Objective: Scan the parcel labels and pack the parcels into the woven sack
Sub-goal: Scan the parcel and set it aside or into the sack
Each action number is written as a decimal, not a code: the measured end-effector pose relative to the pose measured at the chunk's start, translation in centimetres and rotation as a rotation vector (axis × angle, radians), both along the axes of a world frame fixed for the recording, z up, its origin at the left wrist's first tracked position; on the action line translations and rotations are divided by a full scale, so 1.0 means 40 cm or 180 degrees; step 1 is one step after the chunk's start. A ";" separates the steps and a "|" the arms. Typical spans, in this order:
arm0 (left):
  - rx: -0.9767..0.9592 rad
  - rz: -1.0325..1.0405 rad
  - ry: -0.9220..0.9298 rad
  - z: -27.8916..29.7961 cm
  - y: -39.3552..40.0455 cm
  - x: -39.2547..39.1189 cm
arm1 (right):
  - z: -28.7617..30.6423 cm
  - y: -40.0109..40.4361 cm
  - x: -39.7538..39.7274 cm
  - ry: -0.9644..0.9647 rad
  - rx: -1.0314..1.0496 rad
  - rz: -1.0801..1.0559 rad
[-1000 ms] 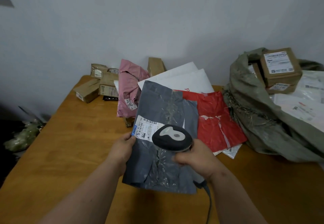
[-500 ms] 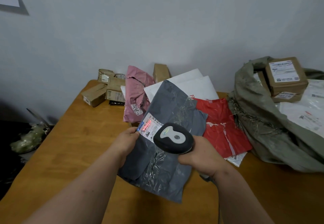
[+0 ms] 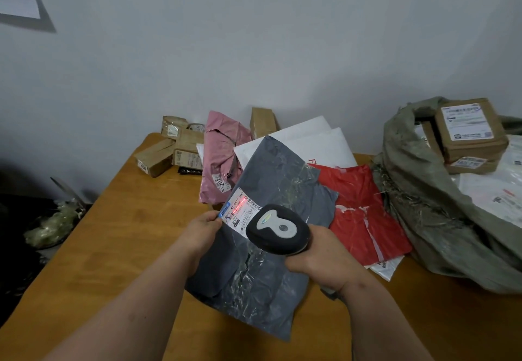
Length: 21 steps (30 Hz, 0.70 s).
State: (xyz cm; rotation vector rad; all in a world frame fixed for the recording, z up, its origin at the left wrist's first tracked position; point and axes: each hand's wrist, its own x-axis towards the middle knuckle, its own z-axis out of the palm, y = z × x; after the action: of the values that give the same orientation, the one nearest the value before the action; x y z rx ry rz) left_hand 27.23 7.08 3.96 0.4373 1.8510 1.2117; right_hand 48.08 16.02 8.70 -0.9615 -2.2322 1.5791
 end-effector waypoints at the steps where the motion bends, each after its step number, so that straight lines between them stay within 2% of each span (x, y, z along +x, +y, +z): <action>1: 0.0009 0.0009 0.0026 0.001 0.001 0.002 | 0.000 0.003 -0.001 0.0001 0.0001 0.0018; 12: -0.0135 0.0077 0.0190 0.028 0.004 0.027 | -0.008 0.040 0.001 -0.0050 0.0092 0.0148; 16: -0.0443 -0.0184 0.0470 0.033 0.003 0.033 | -0.012 0.058 0.013 -0.0007 0.0076 0.0193; 21: -0.0525 -0.0069 0.0498 0.049 0.026 0.069 | -0.012 0.087 0.048 0.0032 0.0087 0.0081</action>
State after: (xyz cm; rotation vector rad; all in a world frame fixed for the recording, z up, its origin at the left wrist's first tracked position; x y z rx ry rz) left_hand 29.97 8.11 5.92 0.4700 2.0561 1.0251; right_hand 49.99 19.50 8.20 -0.9195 -2.2619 1.5563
